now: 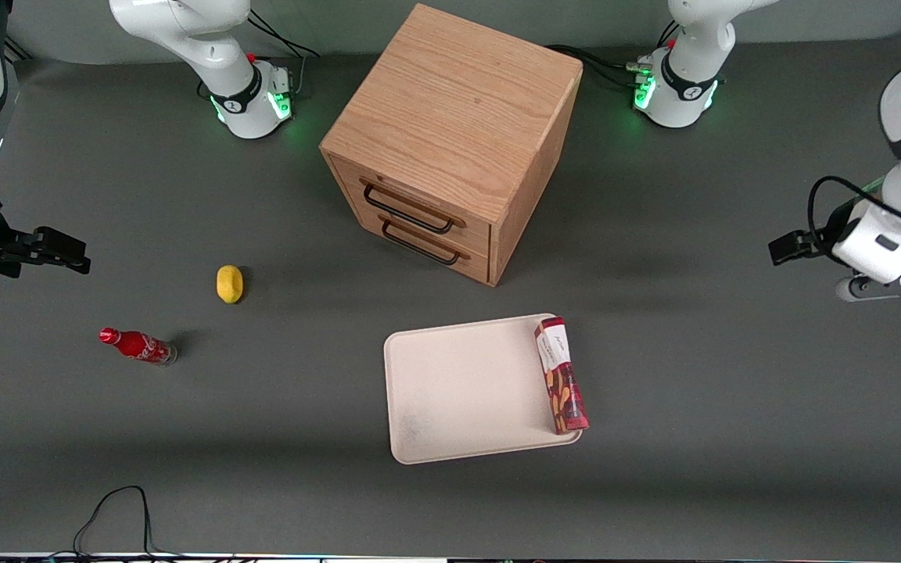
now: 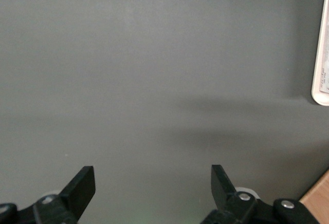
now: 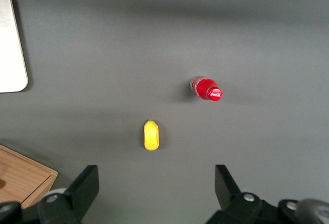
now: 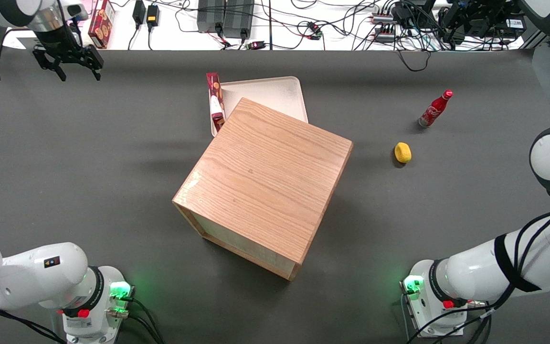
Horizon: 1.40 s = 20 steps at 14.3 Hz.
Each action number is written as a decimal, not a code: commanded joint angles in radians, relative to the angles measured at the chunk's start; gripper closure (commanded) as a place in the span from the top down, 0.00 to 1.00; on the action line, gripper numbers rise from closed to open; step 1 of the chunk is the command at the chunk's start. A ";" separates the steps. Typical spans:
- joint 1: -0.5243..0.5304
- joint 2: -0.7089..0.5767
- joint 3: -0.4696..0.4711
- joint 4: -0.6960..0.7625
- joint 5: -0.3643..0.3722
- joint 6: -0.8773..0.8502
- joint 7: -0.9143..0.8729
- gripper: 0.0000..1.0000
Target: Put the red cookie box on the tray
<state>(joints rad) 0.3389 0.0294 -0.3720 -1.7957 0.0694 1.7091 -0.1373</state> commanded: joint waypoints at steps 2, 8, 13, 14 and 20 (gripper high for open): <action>-0.003 -0.022 -0.007 0.065 -0.025 -0.091 0.013 1.00; -0.021 -0.023 0.001 0.082 -0.026 -0.103 0.012 1.00; -0.274 -0.020 0.275 0.123 -0.020 -0.124 0.008 1.00; -0.314 -0.017 0.315 0.145 -0.016 -0.135 0.007 1.00; -0.515 -0.003 0.504 0.292 0.021 -0.221 0.025 1.00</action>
<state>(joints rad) -0.1040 0.0099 0.0823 -1.5738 0.0693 1.5415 -0.1319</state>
